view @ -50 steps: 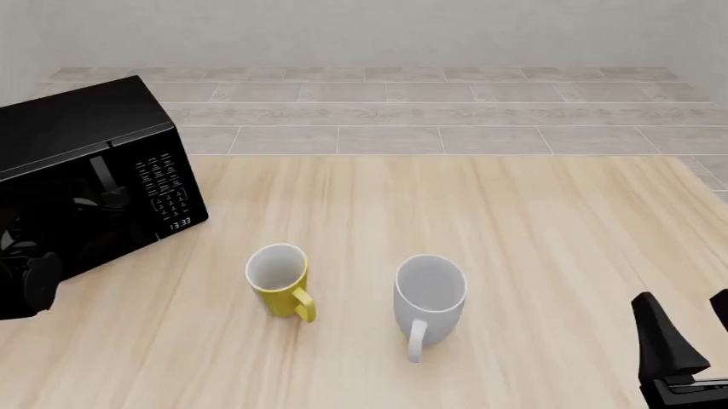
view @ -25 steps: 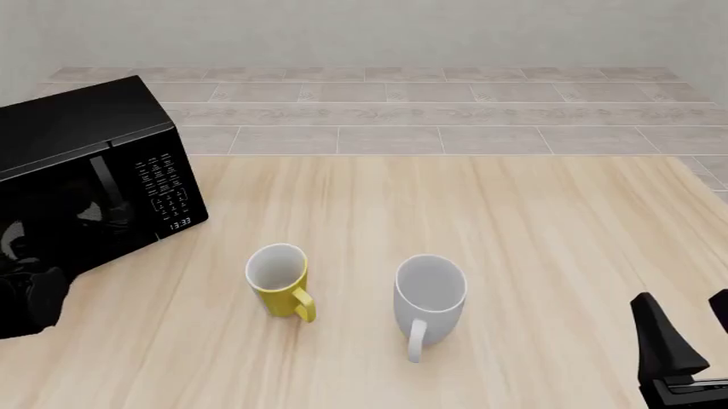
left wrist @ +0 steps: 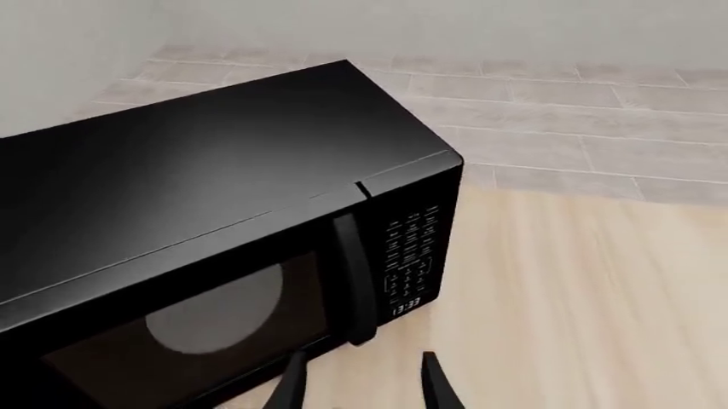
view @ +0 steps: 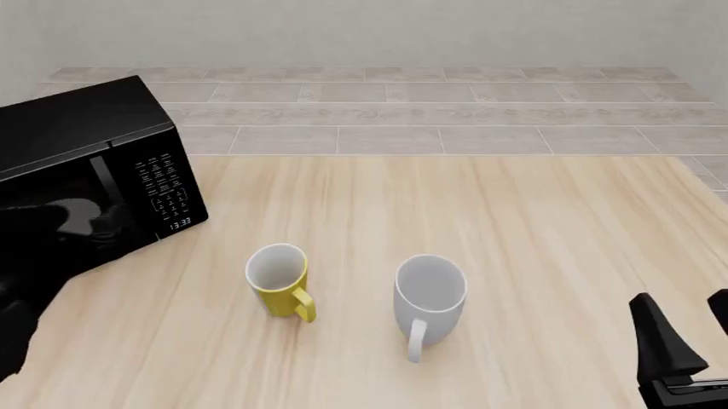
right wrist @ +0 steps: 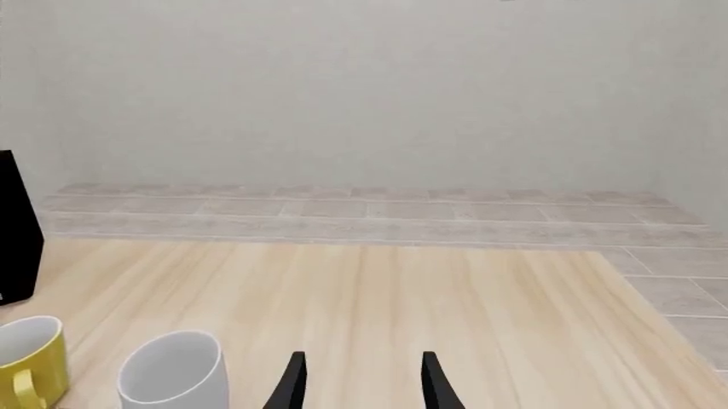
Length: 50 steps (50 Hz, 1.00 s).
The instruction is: Close the microwave.
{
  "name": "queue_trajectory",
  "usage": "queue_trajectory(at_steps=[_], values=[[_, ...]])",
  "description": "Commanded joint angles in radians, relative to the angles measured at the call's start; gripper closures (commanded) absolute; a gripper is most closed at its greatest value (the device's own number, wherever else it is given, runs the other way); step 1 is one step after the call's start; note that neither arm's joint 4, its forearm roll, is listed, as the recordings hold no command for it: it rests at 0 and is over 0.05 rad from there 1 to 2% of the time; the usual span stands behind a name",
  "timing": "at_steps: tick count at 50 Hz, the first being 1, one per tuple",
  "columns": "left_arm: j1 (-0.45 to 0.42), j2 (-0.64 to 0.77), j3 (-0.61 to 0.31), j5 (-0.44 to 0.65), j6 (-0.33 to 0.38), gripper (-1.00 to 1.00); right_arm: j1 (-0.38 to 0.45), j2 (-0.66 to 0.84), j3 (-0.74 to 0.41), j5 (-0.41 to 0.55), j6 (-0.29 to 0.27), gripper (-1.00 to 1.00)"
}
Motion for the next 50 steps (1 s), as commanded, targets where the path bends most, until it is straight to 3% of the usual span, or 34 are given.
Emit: queue_trajectory(at_steps=[1, 36, 50], values=[[-0.036, -0.191, 0.049, 0.103, 0.007, -1.00, 0.001, 0.000, 0.000, 0.001, 0.001, -1.00], [-0.156, -0.726, 0.090, 0.504, 0.008, -1.00, 0.000, 0.000, 0.001, 0.006, -0.001, -1.00], [-0.177, -1.033, 0.050, 0.808, -0.012, -1.00, -0.005, 0.000, 0.001, 0.004, 0.003, -1.00]])
